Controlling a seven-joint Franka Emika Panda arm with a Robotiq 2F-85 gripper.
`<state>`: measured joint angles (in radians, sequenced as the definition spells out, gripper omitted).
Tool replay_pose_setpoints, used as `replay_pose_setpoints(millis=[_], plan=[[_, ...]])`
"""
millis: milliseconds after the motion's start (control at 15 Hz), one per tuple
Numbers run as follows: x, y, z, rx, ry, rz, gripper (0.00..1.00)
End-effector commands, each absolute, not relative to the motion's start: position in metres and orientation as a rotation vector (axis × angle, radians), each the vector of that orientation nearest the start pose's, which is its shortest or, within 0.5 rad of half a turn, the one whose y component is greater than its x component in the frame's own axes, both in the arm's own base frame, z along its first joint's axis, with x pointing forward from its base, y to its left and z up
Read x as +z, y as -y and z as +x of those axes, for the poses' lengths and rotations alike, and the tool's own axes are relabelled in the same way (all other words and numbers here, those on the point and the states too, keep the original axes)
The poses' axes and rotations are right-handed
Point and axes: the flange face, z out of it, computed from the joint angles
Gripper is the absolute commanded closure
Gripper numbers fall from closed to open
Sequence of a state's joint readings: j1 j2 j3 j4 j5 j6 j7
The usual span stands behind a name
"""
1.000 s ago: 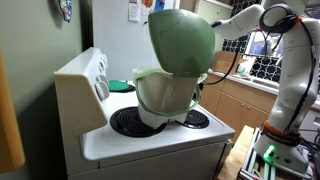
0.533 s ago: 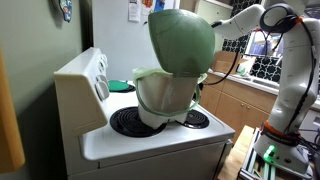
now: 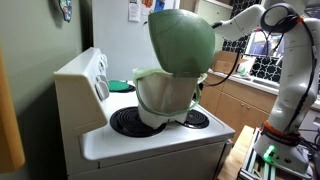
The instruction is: Put the tissue paper inside the trash can
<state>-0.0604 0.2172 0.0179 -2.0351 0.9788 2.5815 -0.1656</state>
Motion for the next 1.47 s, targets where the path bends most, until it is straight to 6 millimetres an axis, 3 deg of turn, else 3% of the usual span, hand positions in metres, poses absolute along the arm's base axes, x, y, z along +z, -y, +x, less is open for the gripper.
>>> replay_pose_setpoints(millis=[0,333,600,1400], plan=[[0.368,0.041,0.599,-0.434,-0.814,-2.336,0.62],[0.368,0.036,0.6,-0.425,-0.803,-2.331,0.61],[0.37,0.037,0.602,-0.438,-0.822,-2.311,0.55],[0.372,0.051,0.616,-0.465,-0.873,-2.275,0.64]])
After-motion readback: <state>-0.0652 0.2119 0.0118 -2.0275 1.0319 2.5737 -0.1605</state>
